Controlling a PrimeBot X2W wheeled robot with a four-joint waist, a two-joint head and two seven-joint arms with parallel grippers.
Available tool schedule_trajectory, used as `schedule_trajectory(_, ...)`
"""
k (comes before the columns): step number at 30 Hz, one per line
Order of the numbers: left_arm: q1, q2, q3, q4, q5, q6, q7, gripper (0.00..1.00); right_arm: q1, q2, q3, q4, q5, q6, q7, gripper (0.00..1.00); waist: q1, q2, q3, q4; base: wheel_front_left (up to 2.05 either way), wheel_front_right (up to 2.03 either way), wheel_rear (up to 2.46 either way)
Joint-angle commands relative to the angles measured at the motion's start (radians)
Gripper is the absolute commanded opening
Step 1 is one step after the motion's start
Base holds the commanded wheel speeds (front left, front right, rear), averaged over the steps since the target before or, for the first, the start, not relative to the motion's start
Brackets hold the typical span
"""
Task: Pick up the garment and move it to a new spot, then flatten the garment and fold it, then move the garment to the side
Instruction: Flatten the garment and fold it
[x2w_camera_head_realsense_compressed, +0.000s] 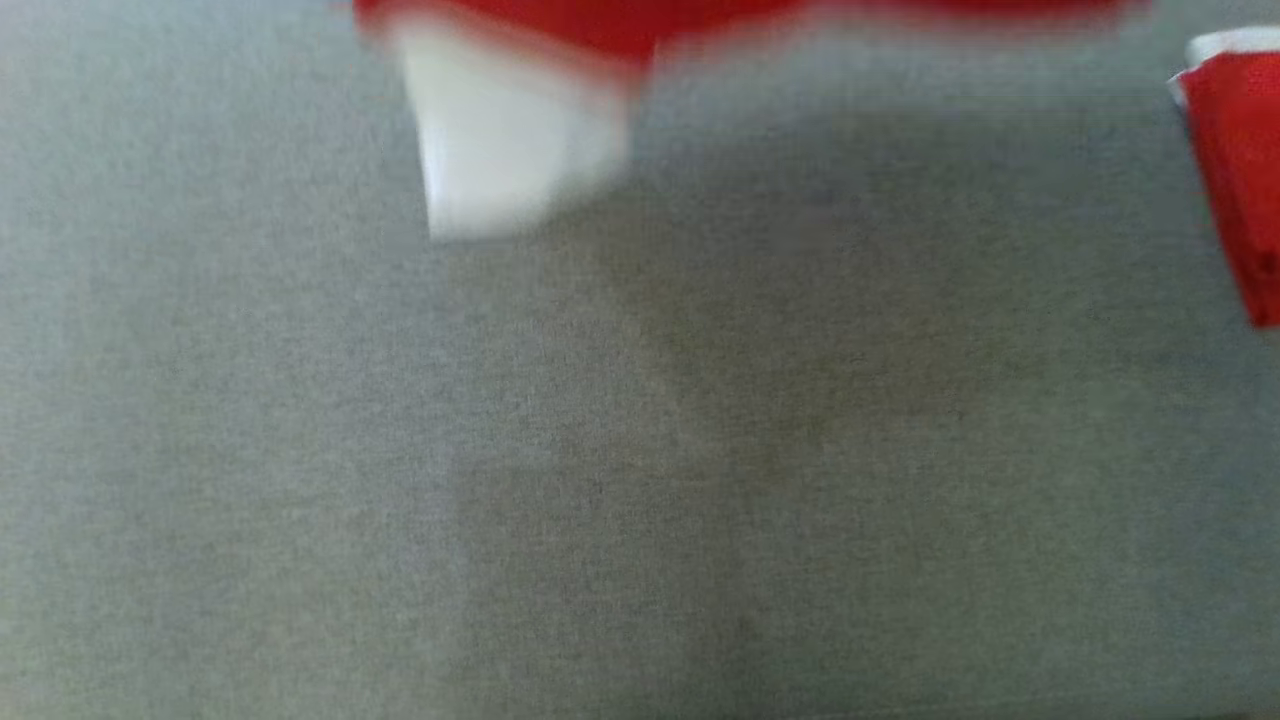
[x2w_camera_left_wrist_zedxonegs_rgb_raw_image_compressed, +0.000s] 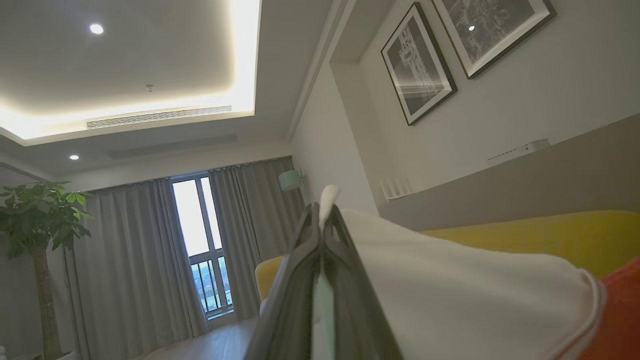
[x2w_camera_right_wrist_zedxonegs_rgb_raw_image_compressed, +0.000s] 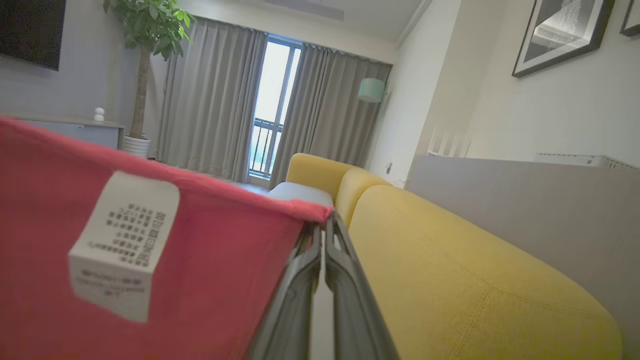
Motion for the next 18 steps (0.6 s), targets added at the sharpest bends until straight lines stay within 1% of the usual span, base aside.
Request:
schedule_trajectory(1, -0.091, 0.023, 0.036, -0.006, 0.001, 0.002, -0.011, 0.00, -0.051, -0.007, -0.007, 0.018, -0.027, -0.001, -0.041, 0.00, -0.0005, 0.0000, 0.045, 0.009, 0.00, 0.00, 0.00)
schedule_trajectory(3, -0.106, 0.008, 0.035, -0.001, -0.016, 0.002, -0.016, 0.00, -0.085, -0.006, -0.002, 0.074, -0.050, -0.001, -0.080, 0.00, -0.0005, 0.0000, 0.059, 0.014, 0.00, 0.00, 0.00)
schedule_trajectory(6, -0.084, 0.002, 0.030, -0.050, -0.047, 0.002, -0.017, 0.00, -0.104, -0.007, 0.019, 0.140, -0.070, -0.001, -0.118, 0.00, -0.0005, 0.0000, 0.088, 0.023, 0.00, 0.00, 0.00)
schedule_trajectory(7, -0.084, 0.002, 0.030, -0.050, -0.047, 0.002, -0.017, 0.00, -0.104, -0.007, 0.019, 0.140, -0.070, -0.001, -0.118, 0.00, -0.0005, 0.0000, 0.088, 0.023, 0.00, 0.00, 0.00)
schedule_trajectory(10, -0.026, 0.007, 0.009, -0.119, -0.080, 0.002, -0.017, 0.00, -0.094, -0.006, 0.033, 0.192, -0.068, -0.001, -0.144, 0.00, -0.0005, 0.0000, 0.122, 0.036, 0.00, 0.00, 0.00)
schedule_trajectory(14, 0.104, 0.028, -0.007, -0.234, -0.130, 0.002, -0.018, 0.00, -0.047, -0.001, 0.041, 0.251, -0.055, -0.001, -0.175, 0.00, -0.0005, 0.0000, 0.146, 0.050, 0.00, 0.00, 0.00)
schedule_trajectory(18, 0.286, 0.063, -0.014, -0.337, -0.166, 0.002, -0.018, 0.00, 0.044, 0.004, 0.052, 0.295, -0.029, -0.001, -0.209, 0.00, -0.0005, 0.0000, 0.122, 0.058, 0.00, 0.00, 0.00)
